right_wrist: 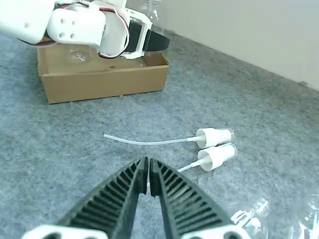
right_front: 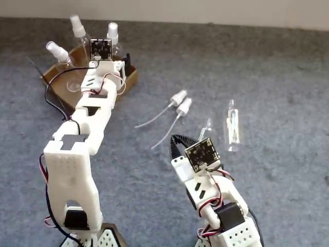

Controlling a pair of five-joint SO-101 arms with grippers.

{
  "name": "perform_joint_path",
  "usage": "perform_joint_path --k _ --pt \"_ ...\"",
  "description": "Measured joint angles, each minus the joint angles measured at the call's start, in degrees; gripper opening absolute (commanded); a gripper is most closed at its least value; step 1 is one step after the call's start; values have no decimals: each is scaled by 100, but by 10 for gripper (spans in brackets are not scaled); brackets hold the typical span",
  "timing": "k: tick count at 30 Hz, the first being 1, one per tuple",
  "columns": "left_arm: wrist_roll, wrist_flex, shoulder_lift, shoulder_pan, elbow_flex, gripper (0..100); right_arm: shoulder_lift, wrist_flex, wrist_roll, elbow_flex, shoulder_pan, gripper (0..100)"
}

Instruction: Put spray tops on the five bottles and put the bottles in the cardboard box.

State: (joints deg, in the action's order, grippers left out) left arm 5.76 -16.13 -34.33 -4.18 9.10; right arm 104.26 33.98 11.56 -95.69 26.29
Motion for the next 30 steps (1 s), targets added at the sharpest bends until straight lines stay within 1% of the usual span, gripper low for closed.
perform_joint_path --k 6,18,20,25,30 --pt "0 0 0 -18 0 268 0 0 0 0 0 5" --pt "0 53 -9 -18 0 277 0 0 0 0 0 5" --pt "0 264 0 -18 9 277 0 0 0 0 0 5" --pt "0 1196 431 -18 53 277 0 0 0 0 0 5" --pt "0 1741 826 -18 62 277 0 0 0 0 0 5"
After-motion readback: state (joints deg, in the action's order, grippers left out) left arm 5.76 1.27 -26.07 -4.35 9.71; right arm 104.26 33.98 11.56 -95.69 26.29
